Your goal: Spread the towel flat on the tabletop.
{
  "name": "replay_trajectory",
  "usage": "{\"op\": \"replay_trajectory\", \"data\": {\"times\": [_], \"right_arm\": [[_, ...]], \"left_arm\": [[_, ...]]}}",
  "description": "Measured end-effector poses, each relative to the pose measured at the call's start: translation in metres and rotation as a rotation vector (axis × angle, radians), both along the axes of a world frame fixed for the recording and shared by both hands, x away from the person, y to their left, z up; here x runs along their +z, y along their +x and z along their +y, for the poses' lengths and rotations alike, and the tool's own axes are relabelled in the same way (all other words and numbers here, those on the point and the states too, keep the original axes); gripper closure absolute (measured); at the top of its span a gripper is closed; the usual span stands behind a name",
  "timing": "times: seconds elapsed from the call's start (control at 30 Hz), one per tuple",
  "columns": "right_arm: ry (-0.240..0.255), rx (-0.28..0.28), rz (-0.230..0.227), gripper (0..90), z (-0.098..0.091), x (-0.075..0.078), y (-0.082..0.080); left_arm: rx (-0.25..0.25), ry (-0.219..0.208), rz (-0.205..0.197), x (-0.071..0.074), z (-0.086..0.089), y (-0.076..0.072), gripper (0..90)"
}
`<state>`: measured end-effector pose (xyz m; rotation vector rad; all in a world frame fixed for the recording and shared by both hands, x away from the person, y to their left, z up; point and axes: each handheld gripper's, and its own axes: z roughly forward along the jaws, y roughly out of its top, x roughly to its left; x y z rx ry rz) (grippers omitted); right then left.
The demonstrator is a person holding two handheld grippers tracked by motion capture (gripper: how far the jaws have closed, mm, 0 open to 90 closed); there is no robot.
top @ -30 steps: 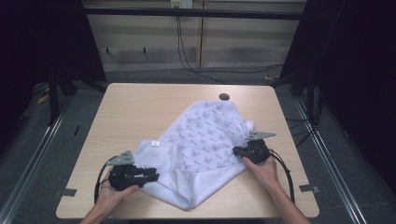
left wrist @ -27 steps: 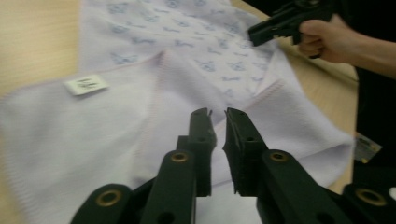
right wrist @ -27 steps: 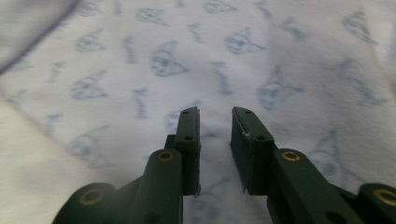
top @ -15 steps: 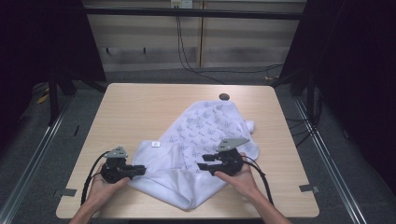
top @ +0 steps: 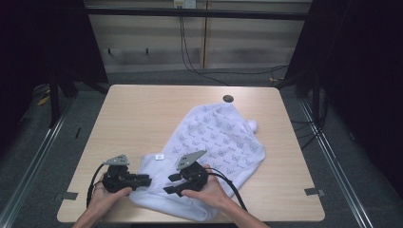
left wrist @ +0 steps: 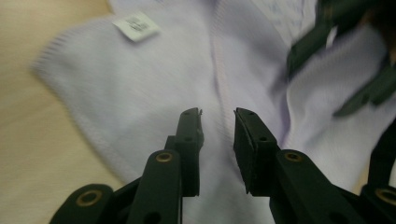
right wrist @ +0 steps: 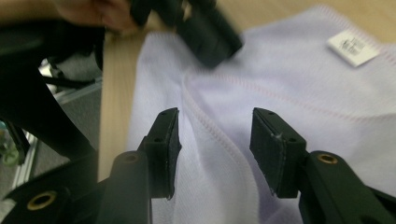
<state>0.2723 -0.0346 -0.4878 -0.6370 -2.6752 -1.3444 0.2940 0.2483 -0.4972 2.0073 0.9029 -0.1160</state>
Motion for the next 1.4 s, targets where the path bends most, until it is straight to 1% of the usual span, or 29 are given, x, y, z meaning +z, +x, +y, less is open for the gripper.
{"op": "replay_trajectory", "data": {"times": [0.03, 0.07, 0.13, 0.17, 0.2, 0.23, 0.27, 0.33, 0.37, 0.43, 0.5, 0.57, 0.6, 0.63, 0.7, 0.77, 0.87, 0.93, 0.97, 1.0, 1.03, 1.07, 1.1, 1.13, 1.17, 1.23, 1.3, 1.33, 1.4], "right_arm": [[-0.016, -0.001, 0.005, 52.8, 0.001, -0.003, -0.001], [-0.03, 0.002, -0.016, 53.2, 0.002, -0.006, -0.001], [-0.049, 0.01, -0.013, 59.1, 0.002, -0.01, 0.001], [-0.06, 0.003, -0.01, 66.3, 0.003, -0.011, 0.0], [-0.065, 0.006, -0.026, 76.0, 0.003, -0.011, 0.0], [-0.055, 0.017, -0.016, 84.2, 0.002, -0.01, -0.001], [-0.054, 0.002, -0.024, 87.3, 0.0, -0.008, -0.003], [-0.059, -0.028, -0.026, 88.2, -0.008, -0.002, -0.003], [-0.055, -0.038, -0.037, 88.3, -0.013, 0.002, -0.003], [-0.03, -0.102, -0.047, 88.4, -0.038, 0.014, -0.003], [-0.01, -0.175, -0.068, 88.4, -0.065, 0.024, -0.005], [0.01, -0.241, -0.076, 88.4, -0.094, 0.029, -0.007], [0.006, -0.286, -0.084, 88.4, -0.108, 0.03, -0.008], [0.011, -0.326, -0.08, 88.4, -0.122, 0.03, -0.008], [0.001, -0.394, -0.069, 88.3, -0.147, 0.026, -0.011], [-0.034, -0.447, -0.065, 88.2, -0.166, 0.02, -0.014], [-0.052, -0.518, -0.027, 87.6, -0.191, 0.009, -0.02], [-0.072, -0.546, -0.01, 85.3, -0.202, 0.004, -0.025], [-0.088, -0.562, -0.009, 84.6, -0.207, 0.002, -0.026], [-0.105, -0.575, -0.015, 83.4, -0.211, 0.001, -0.027], [-0.127, -0.592, -0.025, 80.8, -0.213, 0.001, -0.028], [-0.127, -0.605, -0.032, 79.2, -0.217, 0.002, -0.027], [-0.097, -0.6, -0.021, 77.7, -0.219, 0.003, -0.027], [-0.075, -0.58, -0.031, 76.4, -0.22, 0.004, -0.026], [-0.072, -0.577, -0.043, 73.3, -0.219, 0.007, -0.026], [-0.022, -0.531, -0.045, 67.8, -0.215, 0.009, -0.023], [-0.045, -0.53, -0.063, 62.3, -0.21, 0.011, -0.018], [-0.047, -0.518, -0.074, 61.8, -0.209, 0.011, -0.015], [-0.066, -0.527, -0.103, 57.3, -0.207, 0.012, -0.01]], "left_arm": [[0.024, 0.001, -0.005, 0.0, 0.002, 0.003, 71.9], [0.039, 0.012, -0.006, 0.0, 0.003, 0.006, 70.5], [0.056, 0.025, 0.0, -0.003, 0.0, 0.012, 69.1], [0.052, 0.034, 0.006, -0.004, -0.002, 0.014, 69.5], [0.043, 0.056, 0.009, -0.006, -0.005, 0.014, 69.3], [0.044, 0.071, -0.002, -0.006, -0.007, 0.012, 69.4], [0.043, 0.078, -0.008, -0.005, -0.007, 0.012, 69.7], [0.043, 0.096, -0.012, -0.004, -0.006, 0.01, 69.1], [0.048, 0.095, -0.013, -0.004, -0.006, 0.009, 69.2], [0.036, 0.109, -0.019, -0.003, -0.007, 0.008, 67.5], [0.041, 0.11, -0.019, -0.003, -0.009, 0.006, 67.8], [0.027, 0.116, -0.02, -0.003, -0.011, 0.003, 68.3], [0.016, 0.114, -0.021, -0.003, -0.012, 0.001, 68.3], [0.003, 0.13, -0.03, -0.002, -0.013, -0.001, 68.2], [-0.015, 0.13, -0.021, -0.001, -0.016, -0.005, 67.9], [-0.036, 0.145, -0.029, 0.0, -0.02, -0.01, 67.7], [-0.071, 0.142, -0.017, 0.001, -0.026, -0.018, 67.4], [-0.097, 0.141, -0.005, 0.001, -0.03, -0.024, 67.8], [-0.102, 0.149, 0.006, 0.003, -0.03, -0.027, 67.8], [-0.097, 0.14, 0.014, 0.003, -0.03, -0.03, 67.5], [-0.096, 0.135, 0.012, 0.004, -0.03, -0.032, 65.5], [-0.092, 0.139, -0.007, 0.006, -0.029, -0.033, 65.2], [-0.085, 0.127, -0.014, 0.007, -0.026, -0.032, 65.1], [-0.072, 0.096, -0.007, 0.009, -0.023, -0.029, 65.1], [-0.053, 0.072, -0.009, 0.01, -0.019, -0.026, 65.1], [-0.014, 0.067, -0.022, 0.012, -0.013, -0.018, 64.9], [0.024, 0.054, -0.02, 0.011, -0.006, -0.01, 63.7], [0.038, 0.045, -0.018, 0.01, -0.004, -0.007, 63.6], [0.054, 0.034, -0.024, 0.009, 0.0, -0.004, 61.8]]}}
